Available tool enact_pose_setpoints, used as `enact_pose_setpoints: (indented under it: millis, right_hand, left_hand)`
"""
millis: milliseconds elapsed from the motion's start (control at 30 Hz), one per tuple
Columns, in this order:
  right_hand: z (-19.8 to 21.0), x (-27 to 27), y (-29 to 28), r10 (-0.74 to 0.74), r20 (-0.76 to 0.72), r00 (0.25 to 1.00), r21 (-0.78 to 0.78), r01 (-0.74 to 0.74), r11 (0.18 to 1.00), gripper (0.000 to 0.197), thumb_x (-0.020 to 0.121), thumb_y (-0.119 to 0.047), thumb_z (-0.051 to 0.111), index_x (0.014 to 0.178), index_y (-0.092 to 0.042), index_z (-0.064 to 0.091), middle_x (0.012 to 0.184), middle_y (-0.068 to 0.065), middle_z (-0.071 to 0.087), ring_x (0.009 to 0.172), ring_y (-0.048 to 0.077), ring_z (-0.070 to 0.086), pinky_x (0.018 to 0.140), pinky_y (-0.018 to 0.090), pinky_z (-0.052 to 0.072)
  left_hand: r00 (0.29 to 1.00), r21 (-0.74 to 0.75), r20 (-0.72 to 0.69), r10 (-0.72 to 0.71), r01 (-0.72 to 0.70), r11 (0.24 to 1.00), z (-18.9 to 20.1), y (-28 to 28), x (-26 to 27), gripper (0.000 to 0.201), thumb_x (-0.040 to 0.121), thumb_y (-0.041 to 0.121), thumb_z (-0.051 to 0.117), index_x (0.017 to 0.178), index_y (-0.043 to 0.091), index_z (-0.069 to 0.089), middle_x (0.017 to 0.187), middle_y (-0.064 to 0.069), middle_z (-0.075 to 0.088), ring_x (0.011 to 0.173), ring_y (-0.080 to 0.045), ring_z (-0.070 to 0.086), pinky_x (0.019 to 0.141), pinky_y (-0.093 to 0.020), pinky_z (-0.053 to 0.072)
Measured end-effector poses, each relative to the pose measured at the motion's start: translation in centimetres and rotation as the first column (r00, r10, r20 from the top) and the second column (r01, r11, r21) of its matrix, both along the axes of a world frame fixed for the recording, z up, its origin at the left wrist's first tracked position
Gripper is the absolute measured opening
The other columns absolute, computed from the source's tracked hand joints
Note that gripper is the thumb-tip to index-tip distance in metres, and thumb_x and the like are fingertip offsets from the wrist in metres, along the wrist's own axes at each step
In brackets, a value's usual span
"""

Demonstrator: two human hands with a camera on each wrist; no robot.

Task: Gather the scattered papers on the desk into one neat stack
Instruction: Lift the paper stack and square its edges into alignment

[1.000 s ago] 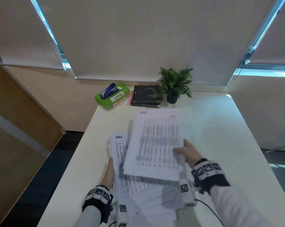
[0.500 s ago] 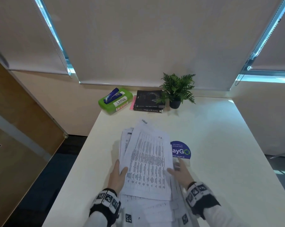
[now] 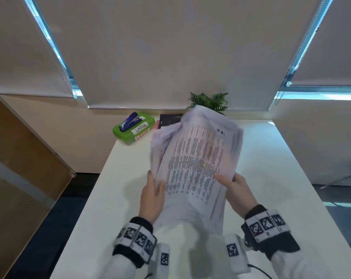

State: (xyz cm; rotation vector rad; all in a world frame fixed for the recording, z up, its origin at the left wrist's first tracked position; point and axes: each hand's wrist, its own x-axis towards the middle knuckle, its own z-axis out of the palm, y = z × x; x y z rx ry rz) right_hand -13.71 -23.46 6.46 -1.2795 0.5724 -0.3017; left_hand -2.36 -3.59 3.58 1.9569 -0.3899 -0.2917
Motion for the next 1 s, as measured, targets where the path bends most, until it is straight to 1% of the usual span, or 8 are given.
enact_pose_setpoints:
  millis: [67,167,267,400,533,767,867,1000]
  right_hand:
    - [0.7,0.2,1.2,-0.018,0.041,0.999,-0.047,0.02,0.999,0.024,0.091,-0.012,0.056,0.113,-0.012,0.063,0.11,0.007,0.071,0.1,0.023,0.068,0.086,0.036,0.054]
    - [1.0,0.2,1.6,-0.06,0.093,0.994,-0.136,0.072,0.988,0.018,0.089,-0.011,0.058,0.102,-0.021,0.063,0.106,0.001,0.07,0.1,0.016,0.067,0.083,0.029,0.054]
    - [0.7,-0.5,0.8,0.024,0.072,0.997,-0.174,-0.011,0.985,0.049,0.074,-0.01,0.074,0.117,-0.026,0.056,0.121,-0.007,0.062,0.112,0.004,0.059,0.099,0.036,0.047]
    - [0.8,-1.3,-0.4,0.033,0.079,0.996,-0.152,-0.021,0.988,0.087,0.055,-0.033,0.086,0.133,-0.02,0.049,0.127,0.002,0.062,0.118,0.021,0.059,0.101,0.05,0.044]
    - [1.6,-1.2,-0.5,0.092,0.165,0.982,-0.143,-0.068,0.987,0.064,0.072,-0.003,0.073,0.13,-0.017,0.052,0.131,0.009,0.058,0.123,0.027,0.054,0.105,0.052,0.039]
    - [0.5,-1.4,-0.4,0.129,0.106,0.986,-0.122,-0.116,0.986,0.061,0.072,0.0,0.074,0.127,-0.019,0.053,0.121,0.007,0.066,0.113,0.025,0.062,0.101,0.053,0.043]
    - [0.3,-1.1,0.5,0.005,0.128,0.992,-0.117,0.01,0.993,0.05,0.077,-0.001,0.071,0.12,-0.022,0.06,0.116,0.002,0.069,0.111,0.021,0.063,0.102,0.048,0.044]
    - [1.0,-1.5,0.7,-0.031,0.148,0.989,-0.135,0.051,0.989,0.05,0.076,0.001,0.07,0.11,-0.035,0.06,0.107,-0.013,0.071,0.103,0.003,0.064,0.089,0.026,0.05]
  left_hand:
    - [0.996,-0.018,0.023,0.087,-0.086,0.996,-0.2,-1.9,-1.0,0.051,0.097,0.021,0.042,0.143,0.006,0.025,0.138,-0.008,0.049,0.125,-0.027,0.049,0.106,-0.042,0.039]
    - [0.99,-0.136,-0.031,0.138,-0.141,0.981,0.3,-3.0,-2.5,0.048,0.096,0.014,0.042,0.14,0.008,0.025,0.132,-0.004,0.05,0.119,-0.025,0.051,0.102,-0.036,0.041]
    - [0.989,-0.25,-0.091,0.119,-0.139,0.958,0.9,-2.4,-3.1,0.06,0.09,0.01,0.057,0.141,0.017,0.025,0.129,0.003,0.052,0.118,-0.016,0.051,0.1,-0.024,0.041]
    - [0.987,-0.341,-0.12,0.106,-0.142,0.929,1.5,-1.4,-1.2,0.049,0.081,0.007,0.069,0.118,0.022,0.041,0.108,0.008,0.058,0.101,-0.007,0.061,0.08,-0.014,0.047]
    - [0.987,-0.374,-0.141,0.079,-0.127,0.919,1.3,-1.5,-0.1,0.042,0.079,0.002,0.07,0.102,0.031,0.05,0.103,0.004,0.065,0.097,-0.012,0.065,0.087,-0.029,0.051]
    - [0.92,-0.441,-0.393,0.003,-0.191,0.877,1.2,-1.4,0.3,0.059,0.058,0.023,0.077,0.112,0.017,0.057,0.11,-0.009,0.068,0.104,-0.029,0.064,0.098,-0.05,0.047]
    - [0.929,-0.433,-0.368,0.038,-0.207,0.877,1.4,-2.1,-0.6,0.053,0.069,0.025,0.074,0.119,0.015,0.058,0.119,-0.009,0.066,0.114,-0.027,0.06,0.103,-0.051,0.042]
    - [0.957,-0.444,-0.284,0.065,-0.191,0.875,2.0,-2.5,-2.3,0.043,0.083,0.007,0.066,0.121,0.018,0.051,0.122,-0.004,0.062,0.115,-0.02,0.058,0.104,-0.04,0.042]
